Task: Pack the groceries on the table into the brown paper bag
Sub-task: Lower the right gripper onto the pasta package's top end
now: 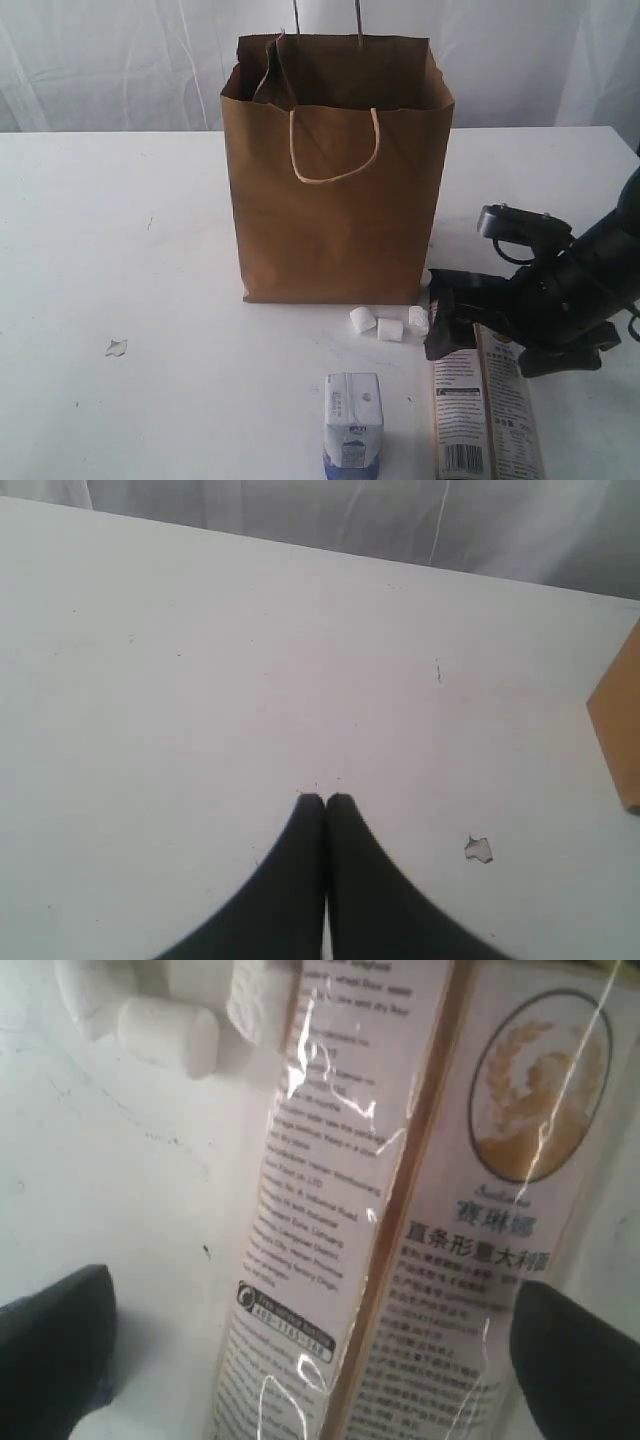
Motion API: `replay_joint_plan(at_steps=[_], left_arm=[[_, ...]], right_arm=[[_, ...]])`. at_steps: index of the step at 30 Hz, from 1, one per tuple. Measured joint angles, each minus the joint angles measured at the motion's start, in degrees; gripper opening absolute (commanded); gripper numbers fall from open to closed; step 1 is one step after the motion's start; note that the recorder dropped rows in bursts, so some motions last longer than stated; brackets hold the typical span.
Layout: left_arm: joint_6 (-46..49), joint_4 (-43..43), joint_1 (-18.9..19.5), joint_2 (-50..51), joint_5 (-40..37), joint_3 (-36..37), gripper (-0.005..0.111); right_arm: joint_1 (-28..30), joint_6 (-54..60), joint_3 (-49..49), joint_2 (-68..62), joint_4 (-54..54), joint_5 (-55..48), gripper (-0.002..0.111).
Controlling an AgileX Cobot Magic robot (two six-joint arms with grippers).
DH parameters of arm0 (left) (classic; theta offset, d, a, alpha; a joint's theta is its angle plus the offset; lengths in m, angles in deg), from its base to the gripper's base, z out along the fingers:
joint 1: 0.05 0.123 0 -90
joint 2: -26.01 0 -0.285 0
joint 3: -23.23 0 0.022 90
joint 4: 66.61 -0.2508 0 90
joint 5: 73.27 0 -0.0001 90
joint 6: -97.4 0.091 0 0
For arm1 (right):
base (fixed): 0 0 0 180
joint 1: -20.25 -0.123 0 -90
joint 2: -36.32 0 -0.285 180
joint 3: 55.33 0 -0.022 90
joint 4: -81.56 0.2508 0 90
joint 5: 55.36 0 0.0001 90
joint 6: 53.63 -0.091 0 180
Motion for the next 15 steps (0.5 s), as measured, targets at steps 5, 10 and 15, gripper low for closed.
replay_joint_plan(at_steps=[5, 10, 15], left_arm=[[0.0, 0.0, 0.0, 0.0, 0.0, 0.0, 0.0], [0.0, 0.0, 0.0, 0.0, 0.1, 0.0, 0.0], [-0.3, 0.0, 0.0, 0.0, 0.1, 0.0, 0.0]], right_arm=[[0.0, 0.8, -0.7, 0.0, 0.0, 6.0, 0.105], [0.0, 2.6, -0.8, -0.2, -1.7, 8.4, 0.105], [-0.4, 0.8, -1.3, -2.7, -5.9, 8.5, 0.105]])
